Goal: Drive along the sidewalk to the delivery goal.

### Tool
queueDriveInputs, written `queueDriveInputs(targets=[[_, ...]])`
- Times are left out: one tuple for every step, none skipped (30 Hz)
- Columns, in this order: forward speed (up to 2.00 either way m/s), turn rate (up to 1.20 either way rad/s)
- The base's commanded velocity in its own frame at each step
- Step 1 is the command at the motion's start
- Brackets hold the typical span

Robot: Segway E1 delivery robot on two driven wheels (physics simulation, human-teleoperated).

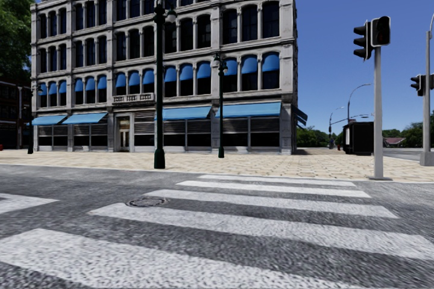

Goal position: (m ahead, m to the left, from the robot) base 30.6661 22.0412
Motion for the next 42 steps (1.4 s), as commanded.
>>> queueDriveInputs(targets=[[2.0, 0.0], [2.0, -0.18], [2.0, -0.3], [2.0, -0.3], [2.0, -0.33], [2.0, -0.33], [2.0, -0.3], [2.0, -0.3], [2.0, 0.0], [2.0, 0.0], [2.0, 0.0], [2.0, 0.0], [2.0, 0.0], [2.0, 0.0], [2.0, 0.0], [2.0, 0.0], [2.0, 0.0], [2.0, 0.0], [2.0, 0.0], [2.0, 0.0], [2.0, 0.0], [2.0, 0.0], [2.0, 0.0], [2.0, 0.0], [2.0, 0.0], [2.0, 0.0], [2.0, 0.0], [2.0, 0.0], [2.0, 0.0], [2.0, 0.0], [2.0, 0.0], [2.0, 0.0], [2.0, 0.0], [2.0, 0.0], [2.0, 0.0], [2.0, -0.14], [2.0, -0.22], [2.0, -0.22], [2.0, -0.25], [2.0, -0.26], [2.0, -0.26], [2.0, -0.24]])
